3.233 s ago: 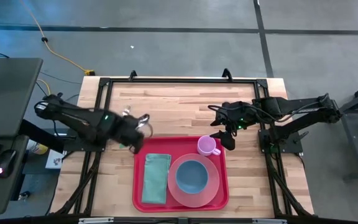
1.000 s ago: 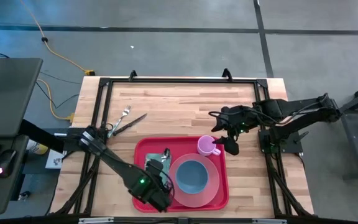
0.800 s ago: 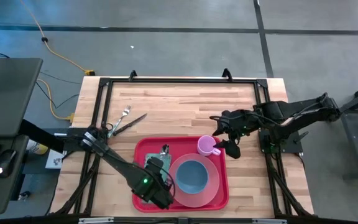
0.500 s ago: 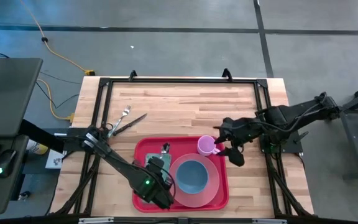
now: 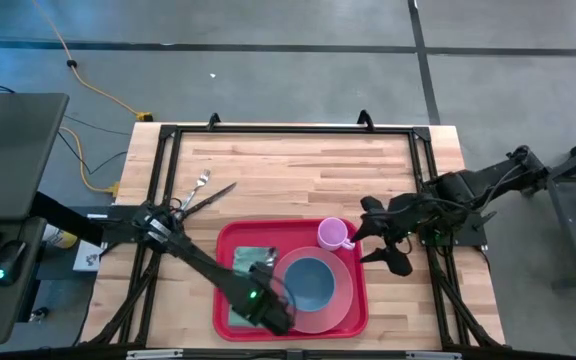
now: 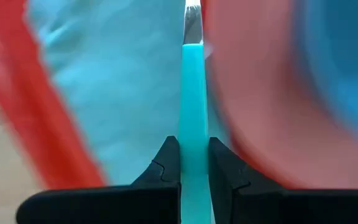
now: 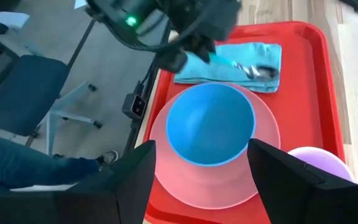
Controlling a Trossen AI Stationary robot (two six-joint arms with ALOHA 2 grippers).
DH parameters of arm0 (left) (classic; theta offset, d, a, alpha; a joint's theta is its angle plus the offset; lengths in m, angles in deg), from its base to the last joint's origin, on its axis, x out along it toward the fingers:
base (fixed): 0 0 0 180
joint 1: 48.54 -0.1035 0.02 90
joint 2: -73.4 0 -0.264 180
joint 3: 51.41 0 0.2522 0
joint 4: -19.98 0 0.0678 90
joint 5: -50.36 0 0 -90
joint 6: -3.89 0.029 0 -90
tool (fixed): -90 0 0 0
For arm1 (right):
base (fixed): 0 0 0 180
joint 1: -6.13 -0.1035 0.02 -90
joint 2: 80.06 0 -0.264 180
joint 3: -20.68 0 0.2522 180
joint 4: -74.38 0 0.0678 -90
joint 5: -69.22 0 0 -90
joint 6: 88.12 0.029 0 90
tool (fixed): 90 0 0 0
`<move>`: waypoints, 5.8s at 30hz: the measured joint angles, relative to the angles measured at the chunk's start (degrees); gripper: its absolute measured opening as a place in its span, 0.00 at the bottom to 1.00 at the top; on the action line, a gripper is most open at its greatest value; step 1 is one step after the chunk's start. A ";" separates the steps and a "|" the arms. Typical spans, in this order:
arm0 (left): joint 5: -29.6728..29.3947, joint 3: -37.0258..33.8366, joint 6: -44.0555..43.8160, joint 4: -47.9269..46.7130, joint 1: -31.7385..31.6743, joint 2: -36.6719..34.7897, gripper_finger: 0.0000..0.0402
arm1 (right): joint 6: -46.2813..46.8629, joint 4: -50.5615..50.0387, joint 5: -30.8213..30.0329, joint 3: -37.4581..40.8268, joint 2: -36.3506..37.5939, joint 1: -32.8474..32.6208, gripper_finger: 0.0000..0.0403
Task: Set up tray
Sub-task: Put the blue spoon on top of the light blue table napkin, then put the black table knife on top of the light blue table napkin to the left side of the blue spoon
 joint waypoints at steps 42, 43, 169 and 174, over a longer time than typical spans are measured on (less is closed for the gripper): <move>7.88 0.02 -0.46 -0.29 0.23 1.81 0.16 | -3.66 -3.51 -1.24 -0.01 4.18 -0.35 0.59; 7.87 0.02 -0.44 -0.56 0.20 1.81 0.16 | -3.65 -3.51 -1.22 0.00 4.18 -0.33 0.59; -4.17 -79.52 96.84 27.17 -49.17 -63.09 0.02 | 14.05 18.52 -28.49 0.00 -6.95 2.44 0.59; -0.57 -79.54 100.56 31.15 -51.25 -59.88 0.02 | 14.43 18.50 -28.21 -0.01 -6.95 2.42 0.59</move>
